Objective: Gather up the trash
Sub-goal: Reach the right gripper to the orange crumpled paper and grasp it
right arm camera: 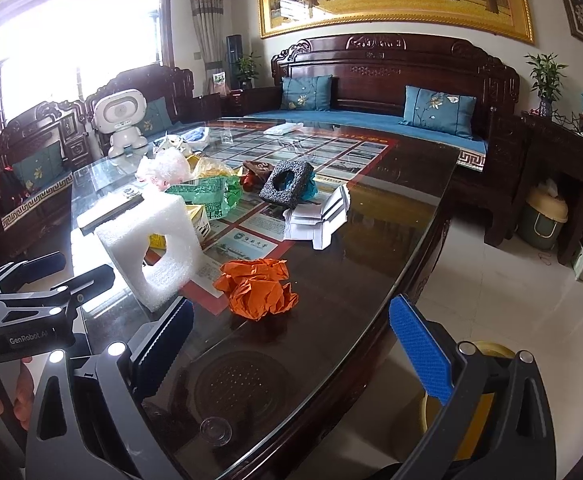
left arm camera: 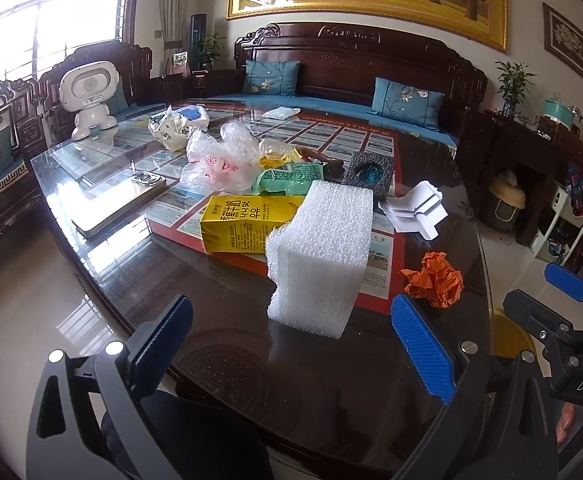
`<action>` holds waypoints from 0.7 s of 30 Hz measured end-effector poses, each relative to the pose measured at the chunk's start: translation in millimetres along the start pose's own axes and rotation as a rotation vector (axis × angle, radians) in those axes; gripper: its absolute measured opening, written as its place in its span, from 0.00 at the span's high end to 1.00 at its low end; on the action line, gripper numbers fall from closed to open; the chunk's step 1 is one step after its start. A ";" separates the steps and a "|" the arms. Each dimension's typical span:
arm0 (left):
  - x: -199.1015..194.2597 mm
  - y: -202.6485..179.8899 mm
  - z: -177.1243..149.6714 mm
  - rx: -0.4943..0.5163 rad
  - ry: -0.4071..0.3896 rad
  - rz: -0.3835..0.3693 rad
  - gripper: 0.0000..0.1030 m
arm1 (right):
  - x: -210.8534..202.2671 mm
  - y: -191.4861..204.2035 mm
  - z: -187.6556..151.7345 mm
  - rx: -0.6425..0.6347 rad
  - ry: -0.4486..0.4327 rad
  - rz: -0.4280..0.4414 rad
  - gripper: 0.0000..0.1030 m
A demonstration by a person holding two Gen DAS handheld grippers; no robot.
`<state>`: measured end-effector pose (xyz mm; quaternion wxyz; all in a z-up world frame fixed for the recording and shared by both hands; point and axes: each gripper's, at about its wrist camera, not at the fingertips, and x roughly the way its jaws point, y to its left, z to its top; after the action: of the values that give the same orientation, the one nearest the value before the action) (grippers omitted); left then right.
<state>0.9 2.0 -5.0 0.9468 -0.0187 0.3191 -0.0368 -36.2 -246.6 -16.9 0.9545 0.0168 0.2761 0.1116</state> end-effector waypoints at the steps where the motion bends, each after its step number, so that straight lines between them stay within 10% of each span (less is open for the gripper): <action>1: 1.8 1.4 0.4 -0.005 0.001 -0.002 0.04 | 3.1 0.3 2.0 -0.001 0.004 0.004 0.08; 21: -3.0 1.6 0.3 -0.006 0.007 -0.057 0.04 | 9.6 10.8 5.6 -0.040 0.014 0.012 0.08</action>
<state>-1.1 3.8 -3.0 0.9442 -0.0305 0.3220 -0.0628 -27.6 -233.7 -16.2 0.9520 -0.0012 0.2802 0.1229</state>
